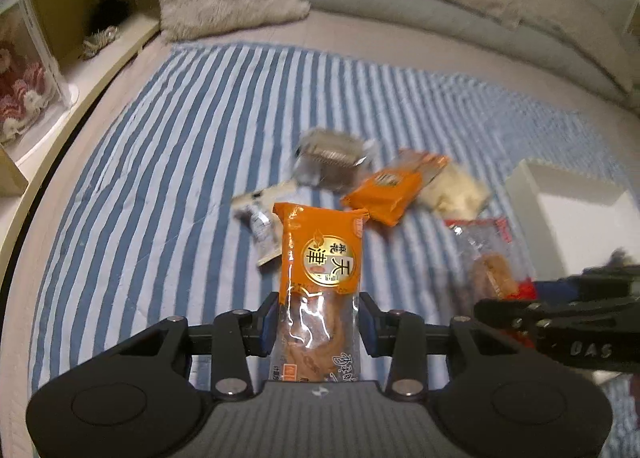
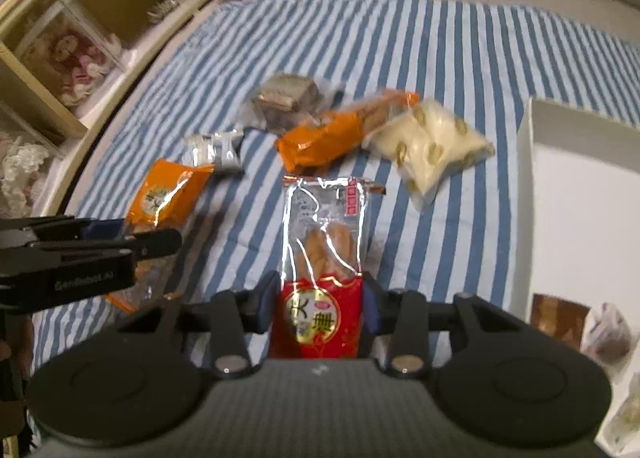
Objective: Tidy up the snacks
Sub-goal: 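Grasp the red twisted-pastry pack with the right tool while the left tool grasps an orange pastry, then carry both held pastries into the white box and open both tools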
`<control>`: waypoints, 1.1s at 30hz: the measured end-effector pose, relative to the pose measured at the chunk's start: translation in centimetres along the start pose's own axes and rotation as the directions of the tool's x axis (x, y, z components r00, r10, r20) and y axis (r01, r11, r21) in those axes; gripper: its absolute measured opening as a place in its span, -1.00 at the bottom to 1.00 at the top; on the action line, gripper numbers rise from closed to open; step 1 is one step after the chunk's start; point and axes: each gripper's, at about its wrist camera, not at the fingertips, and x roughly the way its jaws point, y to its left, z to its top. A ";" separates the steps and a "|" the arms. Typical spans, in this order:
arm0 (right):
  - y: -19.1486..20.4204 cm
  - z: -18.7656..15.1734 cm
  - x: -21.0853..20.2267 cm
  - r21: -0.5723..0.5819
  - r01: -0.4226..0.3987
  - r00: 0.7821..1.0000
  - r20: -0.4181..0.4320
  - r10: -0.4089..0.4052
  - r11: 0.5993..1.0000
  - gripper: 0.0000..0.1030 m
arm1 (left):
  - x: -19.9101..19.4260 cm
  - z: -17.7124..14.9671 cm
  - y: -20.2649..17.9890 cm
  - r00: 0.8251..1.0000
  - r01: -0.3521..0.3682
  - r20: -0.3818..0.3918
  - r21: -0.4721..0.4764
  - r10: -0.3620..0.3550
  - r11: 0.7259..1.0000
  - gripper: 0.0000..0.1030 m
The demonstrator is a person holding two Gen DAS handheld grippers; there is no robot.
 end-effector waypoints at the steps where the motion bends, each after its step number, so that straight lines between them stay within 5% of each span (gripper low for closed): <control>1: 0.1 -0.1 -0.6 -0.007 0.001 1.000 0.010 -0.001 1.000 -0.07 | -0.5 0.1 -0.2 1.000 0.009 0.017 -0.010 -0.008 1.000 -0.18; 18: -6.8 -1.7 -7.8 0.015 0.076 0.978 0.191 -0.078 0.997 -0.07 | -1.9 2.2 -7.2 0.982 0.133 0.141 -0.020 -0.129 0.991 -0.18; 33: -12.4 -2.9 -10.9 0.136 0.161 0.938 0.286 -0.195 0.977 -0.07 | 1.2 3.3 -16.0 0.947 0.289 0.131 0.052 -0.293 0.956 -0.18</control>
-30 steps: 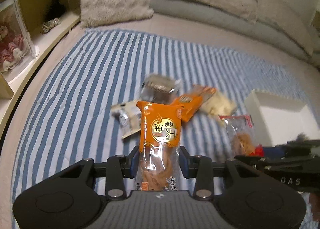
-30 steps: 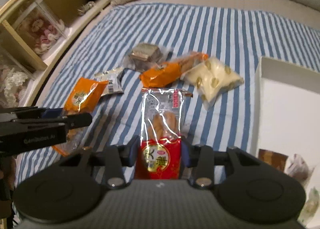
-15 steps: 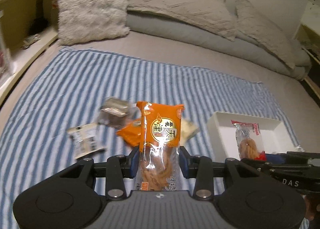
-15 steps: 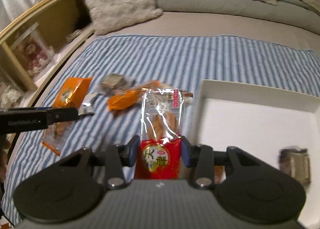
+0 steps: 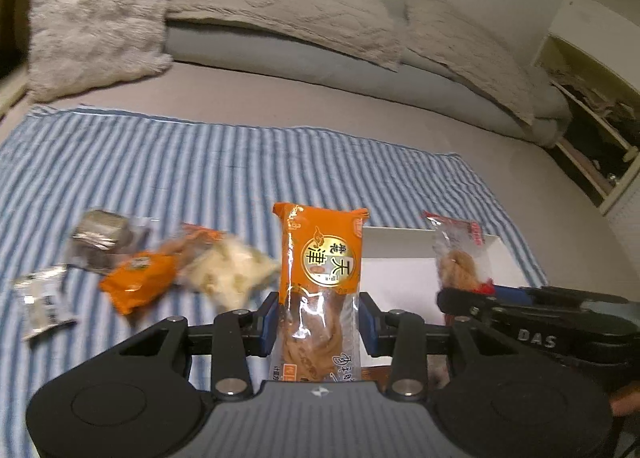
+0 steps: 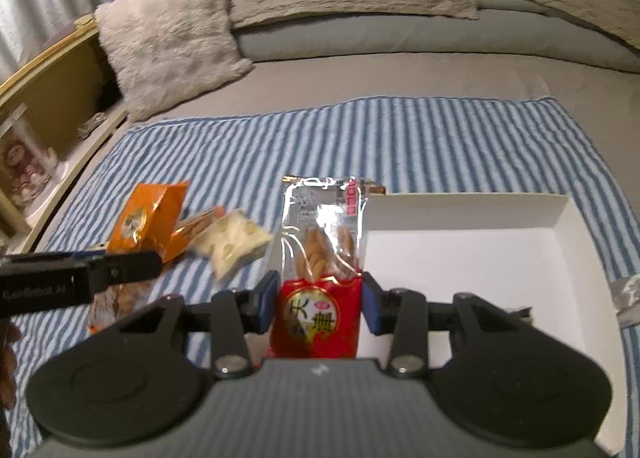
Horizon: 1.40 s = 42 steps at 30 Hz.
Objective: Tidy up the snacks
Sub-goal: 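Carry both held pastries into the white box and open both tools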
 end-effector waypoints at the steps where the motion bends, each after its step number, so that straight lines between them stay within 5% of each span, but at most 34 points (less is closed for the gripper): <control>1: -0.3 -0.1 -0.1 0.000 0.011 1.000 0.007 -0.011 1.000 -0.07 | 0.5 0.1 -0.4 1.000 0.014 -0.003 -0.004 -0.014 1.000 -0.18; 15: -3.1 -0.6 3.4 -0.023 0.092 0.994 0.055 -0.091 0.995 -0.07 | 6.1 0.8 -2.4 0.997 0.076 -0.023 -0.053 -0.078 0.996 -0.18; 21: -3.6 -0.7 6.5 -0.011 0.088 0.996 0.036 -0.088 0.996 -0.07 | 7.5 1.1 -2.3 0.996 0.078 -0.030 -0.069 -0.080 0.995 -0.18; 25: -3.9 -1.8 8.1 -0.029 0.072 0.996 -0.059 -0.074 0.997 -0.07 | 8.2 1.1 -2.7 0.996 0.078 -0.037 -0.064 -0.080 0.995 -0.18; 33: -4.8 -2.4 7.1 -0.006 0.032 0.987 -0.157 -0.033 0.999 -0.07 | 10.0 0.8 -3.5 0.993 0.100 -0.062 -0.089 -0.105 0.991 -0.18; 42: -7.3 -1.4 5.2 0.044 0.103 0.991 -0.090 -0.099 0.994 -0.07 | 11.2 0.8 -3.4 0.994 0.070 -0.073 -0.093 -0.077 0.993 -0.16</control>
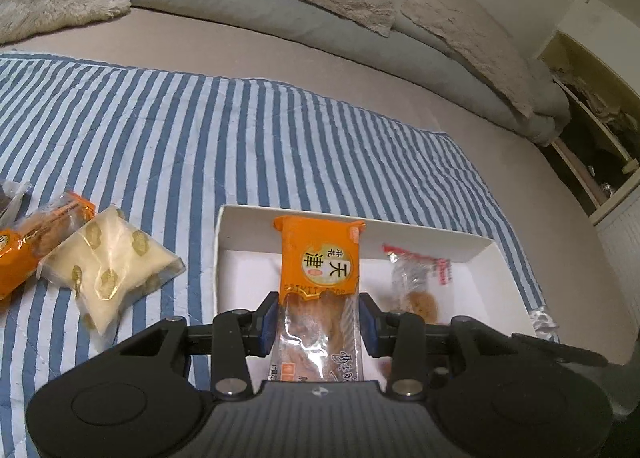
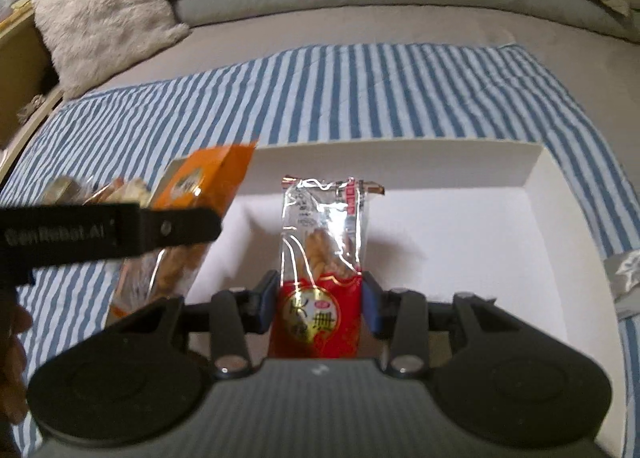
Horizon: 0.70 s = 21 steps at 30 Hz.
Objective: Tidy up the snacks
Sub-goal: 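Carry both held pastries into the white box and open both tools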
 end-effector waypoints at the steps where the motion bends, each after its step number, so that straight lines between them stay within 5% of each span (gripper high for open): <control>1: -0.1 0.1 -0.1 0.003 0.002 1.000 0.008 -0.002 1.000 -0.07 | 0.0 0.1 0.2 1.000 -0.005 0.005 -0.006 0.005 1.000 -0.12; 6: -0.5 1.0 -0.1 -0.005 -0.024 0.998 0.051 0.024 1.000 -0.02 | -0.3 0.3 0.5 1.000 0.010 0.014 -0.029 -0.010 1.000 0.21; 14: 0.1 1.9 -0.4 -0.018 -0.004 0.999 0.045 0.004 1.000 0.25 | -1.0 0.2 0.1 1.000 -0.024 -0.014 0.024 0.025 0.999 0.24; 21: -1.2 1.3 -2.1 0.017 0.003 1.000 0.030 -0.003 1.000 0.28 | -2.2 -0.3 -0.4 0.999 -0.039 -0.030 0.061 0.041 0.997 0.25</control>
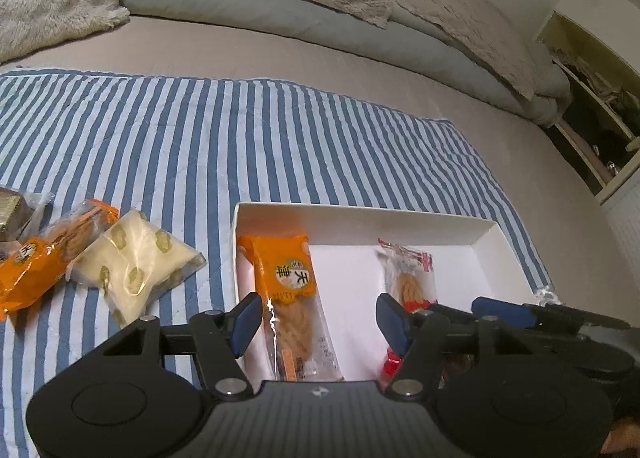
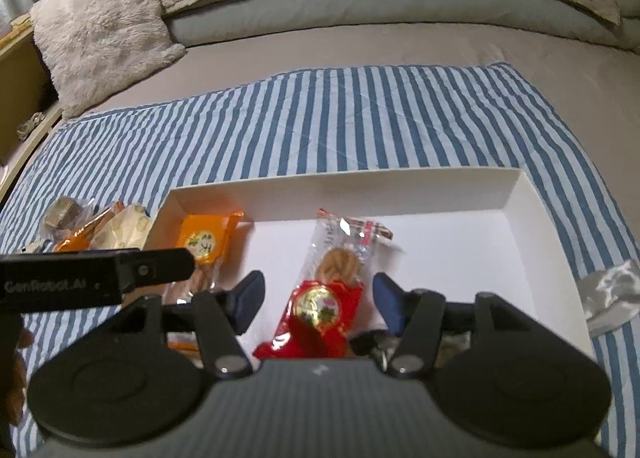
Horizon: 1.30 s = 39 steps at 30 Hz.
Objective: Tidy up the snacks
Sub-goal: 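Carry both held pastries into the white box and open both tools, then move both tools out of the box back to the snack pile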
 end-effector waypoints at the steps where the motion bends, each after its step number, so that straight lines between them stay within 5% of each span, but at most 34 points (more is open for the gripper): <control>1: -0.3 -0.1 -0.5 0.004 0.002 1.000 -0.004 -0.002 1.000 0.28 | -0.2 -0.1 0.0 1.000 -0.003 -0.001 0.003 0.003 1.000 0.25; 14: -1.0 -1.2 -3.1 0.013 0.014 1.000 -0.001 -0.014 1.000 0.48 | -2.3 -1.0 -0.4 0.997 -0.062 -0.037 0.055 0.064 0.997 0.46; 24: -0.8 -2.0 -5.3 0.012 0.031 0.999 0.013 -0.031 0.999 0.96 | -4.5 -1.9 0.3 0.993 -0.113 -0.036 0.075 0.116 0.991 1.00; 39: 1.3 -2.9 -6.7 0.026 0.085 0.996 0.019 -0.086 0.996 0.99 | -8.5 -2.4 3.6 0.986 -0.166 -0.018 0.083 0.168 0.983 1.00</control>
